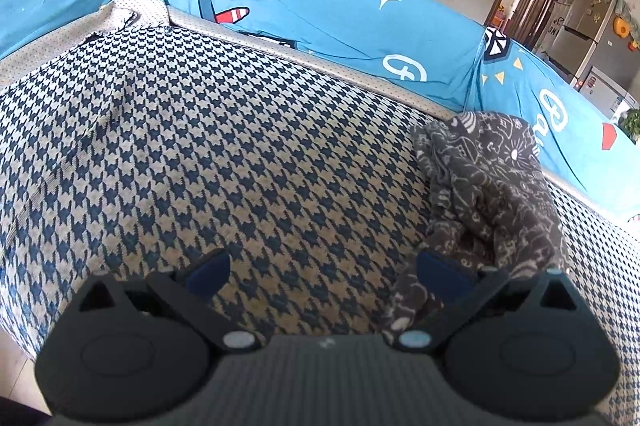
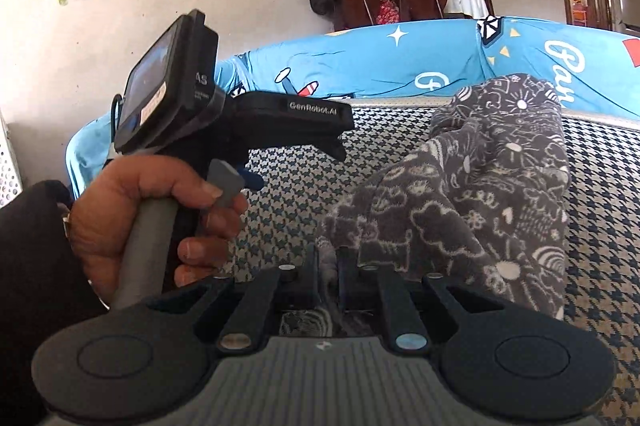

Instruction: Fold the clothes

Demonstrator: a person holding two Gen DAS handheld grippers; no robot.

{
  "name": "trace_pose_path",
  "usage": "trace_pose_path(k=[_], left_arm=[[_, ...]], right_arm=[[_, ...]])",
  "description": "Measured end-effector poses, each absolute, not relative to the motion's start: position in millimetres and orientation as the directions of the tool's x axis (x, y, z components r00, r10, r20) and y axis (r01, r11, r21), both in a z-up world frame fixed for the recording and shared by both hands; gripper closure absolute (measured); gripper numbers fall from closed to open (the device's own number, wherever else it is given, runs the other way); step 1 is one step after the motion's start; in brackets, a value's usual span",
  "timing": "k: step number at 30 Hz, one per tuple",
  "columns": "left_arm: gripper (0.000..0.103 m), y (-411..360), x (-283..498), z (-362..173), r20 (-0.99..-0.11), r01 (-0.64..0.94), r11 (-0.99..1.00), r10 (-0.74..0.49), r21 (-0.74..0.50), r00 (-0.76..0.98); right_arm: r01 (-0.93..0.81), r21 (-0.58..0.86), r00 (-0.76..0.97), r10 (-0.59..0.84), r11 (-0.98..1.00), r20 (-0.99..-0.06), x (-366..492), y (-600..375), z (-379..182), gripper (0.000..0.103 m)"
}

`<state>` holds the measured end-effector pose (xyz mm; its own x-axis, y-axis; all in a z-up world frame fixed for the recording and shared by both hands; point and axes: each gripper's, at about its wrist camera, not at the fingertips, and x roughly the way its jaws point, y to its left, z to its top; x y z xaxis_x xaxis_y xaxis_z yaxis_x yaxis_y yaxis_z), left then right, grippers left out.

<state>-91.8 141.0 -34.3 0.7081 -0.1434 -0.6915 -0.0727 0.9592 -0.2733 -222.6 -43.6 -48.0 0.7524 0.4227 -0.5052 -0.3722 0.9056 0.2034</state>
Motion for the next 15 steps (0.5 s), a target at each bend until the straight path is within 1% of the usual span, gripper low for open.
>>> trace_pose_path(k=[4,8,11,15], left_arm=[[0.0,144,-92,-32,-0.688,-0.074,0.953,-0.157,-0.294,0.709],[0.0,143,-93,-31,-0.683,-0.058,0.951,-0.175,-0.304,0.709],[0.0,142,-92,-32,-0.683,-0.05,0.949,-0.188,-0.313,0.706],[0.0,141,-93,-32,-0.677,-0.041,0.939,-0.215,-0.341,0.704]], right_arm=[[-0.418,0.189,0.702,0.448,0.889,-0.553,-214,-29,-66,0.092],[-0.463,0.224,0.618,0.493,0.858,-0.612,-207,-20,-86,0.092],[-0.489,0.211,0.599,0.501,0.847,-0.625,-211,-17,-89,0.092],[-0.455,0.201,0.635,0.474,0.868,-0.61,-213,-31,-80,0.091]])
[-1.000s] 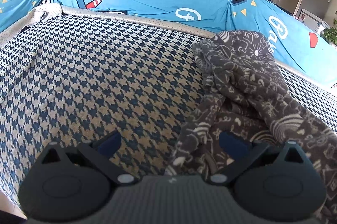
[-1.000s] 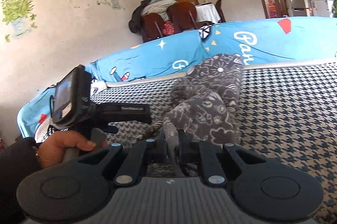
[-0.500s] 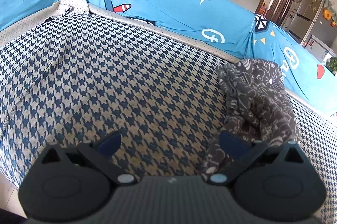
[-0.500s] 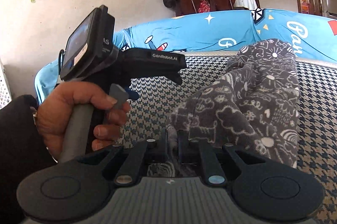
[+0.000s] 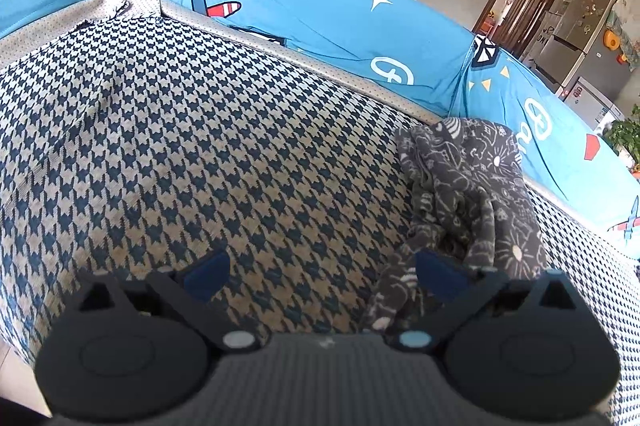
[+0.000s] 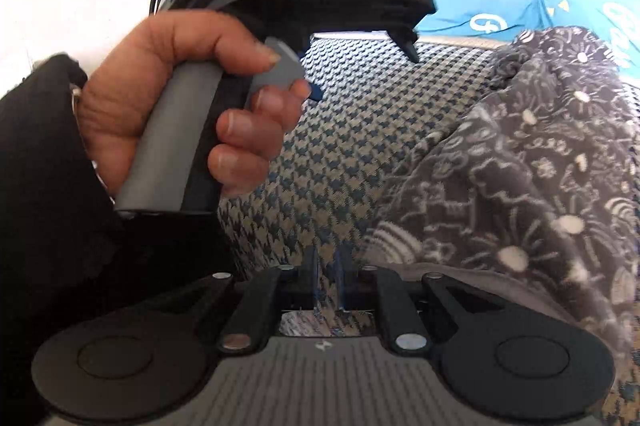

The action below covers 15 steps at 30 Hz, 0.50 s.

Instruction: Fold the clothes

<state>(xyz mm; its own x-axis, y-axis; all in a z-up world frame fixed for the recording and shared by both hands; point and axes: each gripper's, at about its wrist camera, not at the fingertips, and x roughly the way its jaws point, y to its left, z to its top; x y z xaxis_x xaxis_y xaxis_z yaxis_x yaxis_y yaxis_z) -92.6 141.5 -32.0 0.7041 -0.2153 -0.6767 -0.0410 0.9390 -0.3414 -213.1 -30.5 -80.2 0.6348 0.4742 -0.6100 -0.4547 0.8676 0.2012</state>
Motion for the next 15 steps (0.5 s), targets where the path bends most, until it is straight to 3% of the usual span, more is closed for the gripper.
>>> trace_pose_path(k=[5,10,15], left_arm=[[0.0,139,-92,-32,-0.677,-0.031,0.937,-0.228,-0.347,0.7],[0.0,140,-92,-33,-0.682,-0.036,0.937,-0.226,-0.347,0.695],[0.0,142,-91,-34,-0.688,-0.044,0.935,-0.227,-0.353,0.69]], right_arm=[[-0.373,0.181,0.71,0.406,0.91,-0.575,-213,-49,-71,0.087],[-0.339,0.144,0.743,0.359,0.93,-0.564,-204,-45,-73,0.058],[-0.33,0.072,0.733,0.304,0.941,-0.609,-189,-36,-89,0.056]])
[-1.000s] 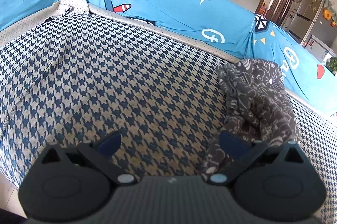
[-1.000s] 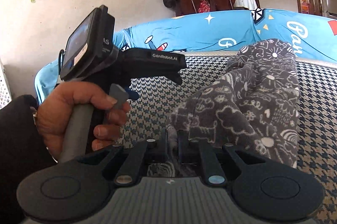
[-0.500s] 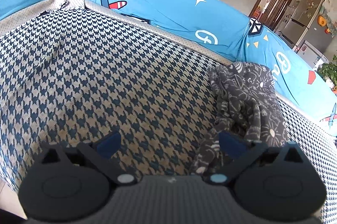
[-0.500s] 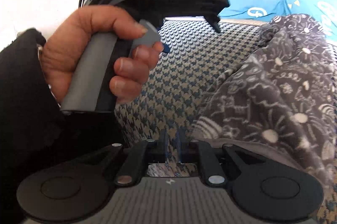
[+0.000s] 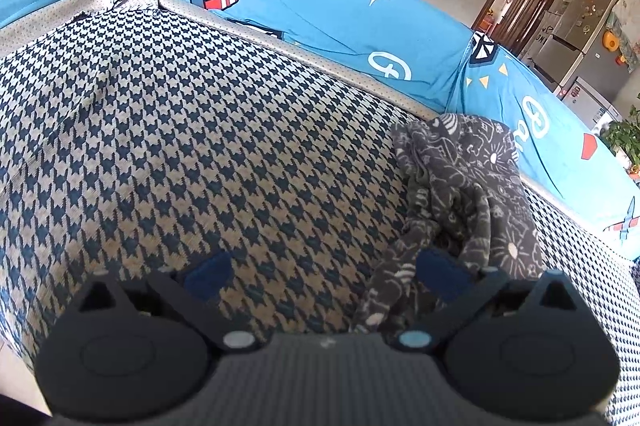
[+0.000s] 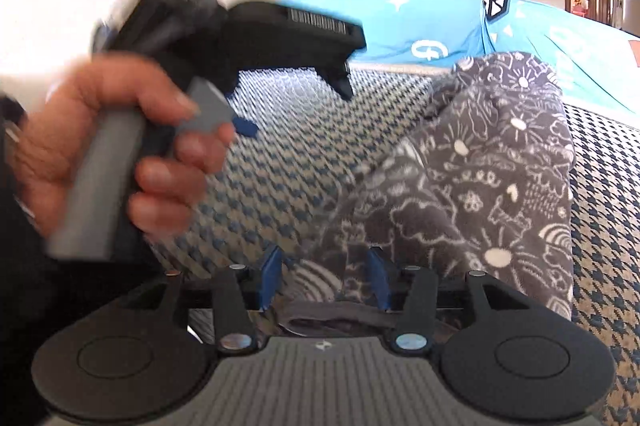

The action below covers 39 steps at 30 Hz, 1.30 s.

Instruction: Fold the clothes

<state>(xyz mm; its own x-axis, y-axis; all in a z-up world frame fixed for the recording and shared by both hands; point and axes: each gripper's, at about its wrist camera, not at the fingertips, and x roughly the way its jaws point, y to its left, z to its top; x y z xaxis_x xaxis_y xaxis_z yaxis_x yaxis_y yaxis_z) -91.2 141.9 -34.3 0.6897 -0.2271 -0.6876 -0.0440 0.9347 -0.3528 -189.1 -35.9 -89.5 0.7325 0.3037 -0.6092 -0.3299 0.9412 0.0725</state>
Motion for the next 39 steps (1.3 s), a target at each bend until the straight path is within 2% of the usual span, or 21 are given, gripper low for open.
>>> trace_pose_path(k=[2,7,9,16,26,33,39], left_arm=[[0.0,141,-91,-34,-0.689,-0.041,0.935,-0.229,-0.352,0.688],[0.0,139,-91,-34,-0.687,-0.033,0.934,-0.237,-0.355,0.687],[0.0,139,-91,-34,-0.685,-0.031,0.933,-0.24,-0.358,0.688],[0.0,141,-93,-30,-0.661,-0.039,0.926,-0.238,-0.376,0.711],[0.0,138,-92,-29,-0.638,-0.018,0.913,-0.271,-0.408,0.721],[0.0,122,-88,-31,-0.608,0.049,0.901,-0.33,-0.431,0.722],[0.0,113,-84,-36,-0.617,0.057,0.907,-0.328,-0.416,0.715]], right_arm=[[-0.327,0.062,0.73,0.294,0.943,-0.618,-184,-36,-97,0.057],[-0.323,0.046,0.739,0.282,0.945,-0.612,-179,-39,-101,0.089],[-0.327,0.063,0.737,0.296,0.943,-0.608,-178,-39,-98,0.093],[-0.396,0.12,0.714,0.388,0.91,-0.583,-178,-26,-82,0.093],[-0.402,0.167,0.663,0.412,0.9,-0.624,-160,-25,-103,0.093],[-0.404,0.216,0.644,0.445,0.889,-0.622,-158,-34,-101,0.085],[-0.402,0.236,0.657,0.459,0.884,-0.598,-169,-45,-91,0.084]])
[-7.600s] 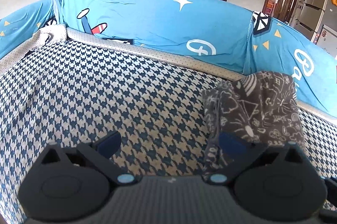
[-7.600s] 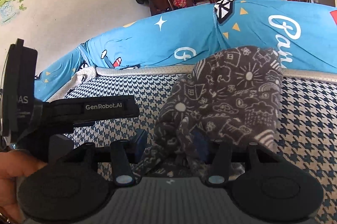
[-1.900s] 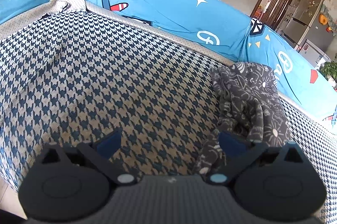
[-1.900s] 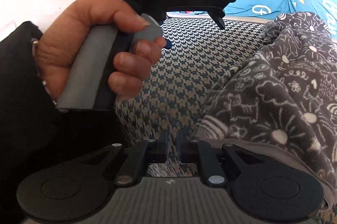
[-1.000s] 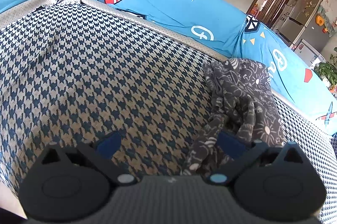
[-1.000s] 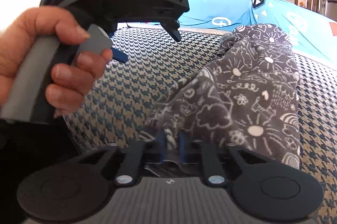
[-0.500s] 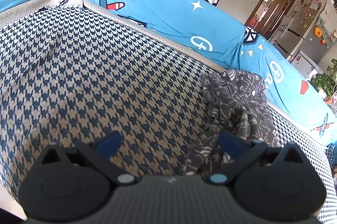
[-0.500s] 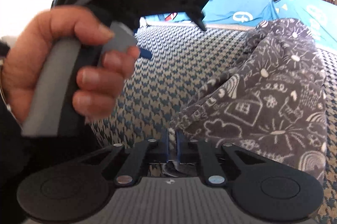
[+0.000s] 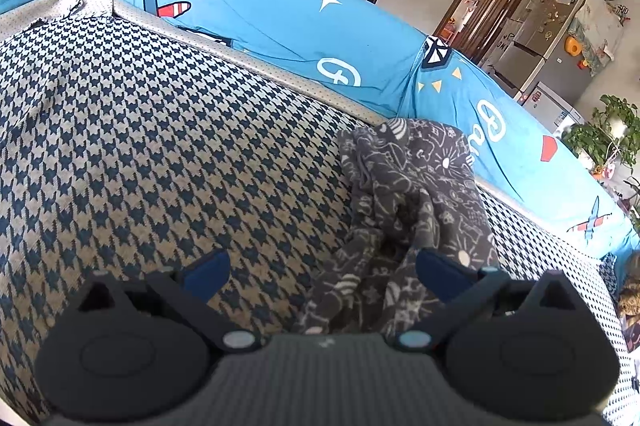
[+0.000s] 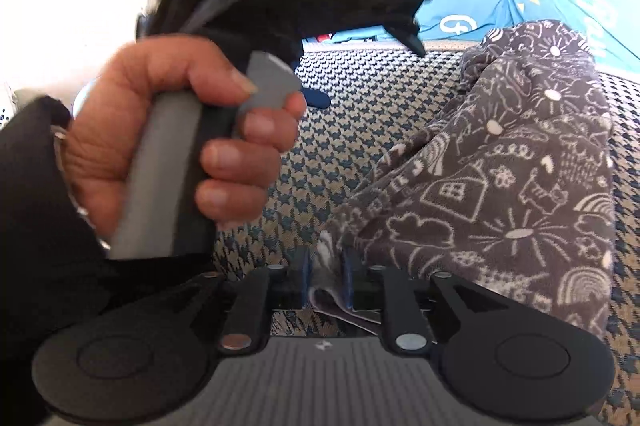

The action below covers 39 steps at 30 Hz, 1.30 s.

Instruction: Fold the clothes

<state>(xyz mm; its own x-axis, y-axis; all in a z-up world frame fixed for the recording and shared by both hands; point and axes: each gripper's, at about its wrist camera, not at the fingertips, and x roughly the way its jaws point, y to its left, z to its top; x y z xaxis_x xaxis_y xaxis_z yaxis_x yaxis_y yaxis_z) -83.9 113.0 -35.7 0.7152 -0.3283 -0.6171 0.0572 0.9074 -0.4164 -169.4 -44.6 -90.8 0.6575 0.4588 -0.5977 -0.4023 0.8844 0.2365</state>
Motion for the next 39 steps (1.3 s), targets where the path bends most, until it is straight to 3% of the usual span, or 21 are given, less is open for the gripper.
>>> trace_pose_path(k=[3,6,11,22,39], left_arm=[[0.0,113,-83,-38,-0.616,0.054,0.904,-0.333,-0.425,0.714],[0.0,112,-83,-38,-0.605,0.063,0.897,-0.346,-0.438,0.717],[0.0,106,-81,-40,-0.597,0.085,0.889,-0.37,-0.45,0.711],[0.0,72,-68,-45,-0.598,0.161,0.903,-0.389,-0.398,0.701],[0.0,53,-38,-64,-0.667,0.107,0.946,-0.294,-0.308,0.685]], right_arm=[[-0.404,0.232,0.678,0.459,0.885,-0.574,-178,-49,-81,0.082],[-0.393,0.217,0.701,0.444,0.894,-0.558,-189,-56,-73,0.074],[-0.331,0.19,0.753,0.38,0.924,-0.538,-206,-74,-62,0.072],[-0.017,0.24,0.798,0.158,0.971,-0.581,-253,-140,-63,0.058],[0.057,0.484,0.727,0.296,0.873,-0.62,-254,-173,-93,0.057]])
